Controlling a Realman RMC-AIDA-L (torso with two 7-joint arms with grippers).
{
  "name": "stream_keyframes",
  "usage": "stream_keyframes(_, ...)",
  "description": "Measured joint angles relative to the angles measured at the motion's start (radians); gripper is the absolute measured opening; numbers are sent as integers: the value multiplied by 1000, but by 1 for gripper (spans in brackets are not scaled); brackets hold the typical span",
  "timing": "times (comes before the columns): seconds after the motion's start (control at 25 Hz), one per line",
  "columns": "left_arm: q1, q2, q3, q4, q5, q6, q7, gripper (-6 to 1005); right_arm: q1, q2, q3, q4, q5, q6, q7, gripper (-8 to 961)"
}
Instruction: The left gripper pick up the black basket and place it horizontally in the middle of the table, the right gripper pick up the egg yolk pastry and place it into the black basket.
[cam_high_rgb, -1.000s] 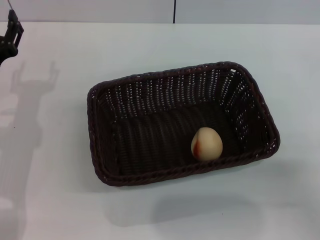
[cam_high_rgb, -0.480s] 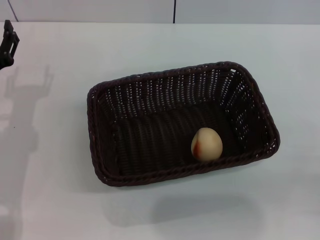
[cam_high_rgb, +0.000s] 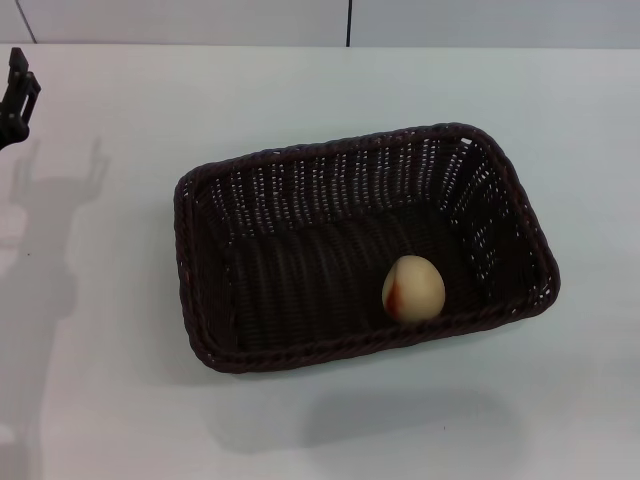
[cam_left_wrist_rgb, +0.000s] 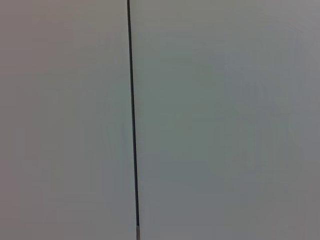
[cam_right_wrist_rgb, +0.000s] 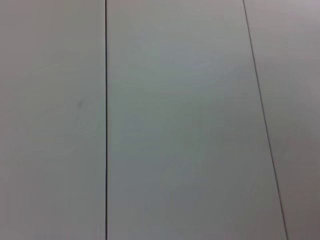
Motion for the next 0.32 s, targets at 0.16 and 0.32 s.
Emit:
stream_keyframes(0.16, 0, 0, -5, 1, -1, 0, 0, 801, -2, 1, 2, 3, 1, 0, 0, 773)
stream_keyframes(0.32, 0, 0, -9, 3, -2, 5, 0, 801, -1, 2, 3, 4, 1, 6, 0, 773)
